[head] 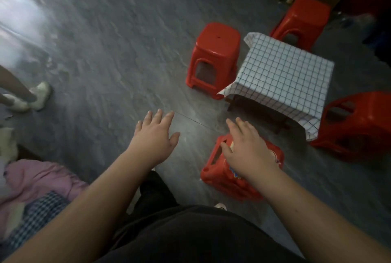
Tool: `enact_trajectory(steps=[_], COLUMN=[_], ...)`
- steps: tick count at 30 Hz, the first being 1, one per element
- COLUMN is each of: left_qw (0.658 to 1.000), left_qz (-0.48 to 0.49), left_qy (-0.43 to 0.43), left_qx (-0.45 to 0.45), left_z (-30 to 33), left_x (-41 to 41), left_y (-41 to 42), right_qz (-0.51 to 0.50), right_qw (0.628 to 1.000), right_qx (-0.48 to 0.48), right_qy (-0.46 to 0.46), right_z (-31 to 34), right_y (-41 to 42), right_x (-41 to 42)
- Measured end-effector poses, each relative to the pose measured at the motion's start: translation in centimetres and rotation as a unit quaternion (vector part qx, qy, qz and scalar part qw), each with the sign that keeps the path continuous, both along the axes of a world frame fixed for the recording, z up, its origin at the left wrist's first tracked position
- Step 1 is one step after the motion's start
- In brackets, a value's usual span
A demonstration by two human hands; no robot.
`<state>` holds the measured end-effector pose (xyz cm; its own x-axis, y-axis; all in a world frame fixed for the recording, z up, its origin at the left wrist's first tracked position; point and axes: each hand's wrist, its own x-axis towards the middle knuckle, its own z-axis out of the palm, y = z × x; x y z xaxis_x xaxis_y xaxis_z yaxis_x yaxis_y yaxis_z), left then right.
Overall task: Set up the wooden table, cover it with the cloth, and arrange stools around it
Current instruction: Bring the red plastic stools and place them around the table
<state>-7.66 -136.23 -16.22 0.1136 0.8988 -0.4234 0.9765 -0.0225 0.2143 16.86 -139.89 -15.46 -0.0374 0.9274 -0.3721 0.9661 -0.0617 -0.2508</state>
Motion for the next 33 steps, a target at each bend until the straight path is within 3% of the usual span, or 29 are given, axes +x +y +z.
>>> enact_trajectory(steps=[9,15,22,27,33], left_qw=[0.999,0.996,0.993,0.985,0.978], left_qz=[-0.04,-0.081,-0.113,-0.158,-0.201], left_qy=[0.018,0.017,-0.018,0.002,0.025], left_qx=[-0.011,0.012,0.029,0.069,0.048], left_z=[1.3,2.9,2.5,1.3,1.1], left_x=[-15.1,-19.4,-18.2,-14.4,-8.5], left_y=[14.7,24.9,37.0,48.3,61.8], right_qz=[-0.046,-0.083,-0.137,-0.172,-0.195], right_qw=[0.999,0.996,0.99,0.983,0.979], right_qx=[0.006,0.031,0.034,0.048,0.041], right_qy=[0.018,0.021,0.011,0.03,0.053], right_z=[1.2,2.7,2.2,-0.8,-2.0], right_y=[15.0,23.0,32.4,42.0,54.5], right_x=[-15.8,-20.4,-18.9,-15.8,-10.6])
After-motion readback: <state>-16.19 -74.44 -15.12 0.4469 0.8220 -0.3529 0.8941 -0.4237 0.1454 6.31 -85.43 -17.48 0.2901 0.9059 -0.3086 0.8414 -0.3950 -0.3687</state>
